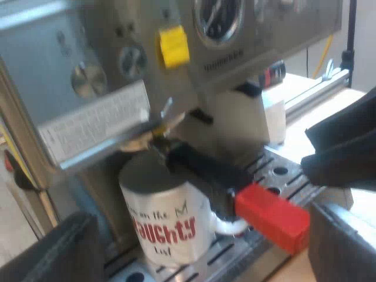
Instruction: Place mug into machine
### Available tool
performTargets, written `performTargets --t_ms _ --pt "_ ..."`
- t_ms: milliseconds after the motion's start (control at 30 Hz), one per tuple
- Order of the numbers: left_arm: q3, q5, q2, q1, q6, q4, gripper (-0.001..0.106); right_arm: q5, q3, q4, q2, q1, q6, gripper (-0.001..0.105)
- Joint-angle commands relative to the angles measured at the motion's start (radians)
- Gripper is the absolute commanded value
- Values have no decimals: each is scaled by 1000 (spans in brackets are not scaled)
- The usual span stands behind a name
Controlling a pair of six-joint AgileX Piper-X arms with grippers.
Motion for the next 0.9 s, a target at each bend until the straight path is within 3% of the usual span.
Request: performTargets --t_ms 33,67,100,500,900 --pt "-41 4 -8 -3 -1 29 73 22 -2 0 -55 11 -4 11" --pt "-53 8 -8 -3 -1 34 73 22 -2 0 -72 18 -4 2" --pt "-60 8 -9 -3 -1 38 73 22 -2 0 -77 21 -4 0" --pt "-141 59 -10 -3 -1 46 73 41 -11 -228 -74 52 -14 0" --pt "-140 59 -10 -3 -1 46 73 38 -198 -236 117 28 -90 0"
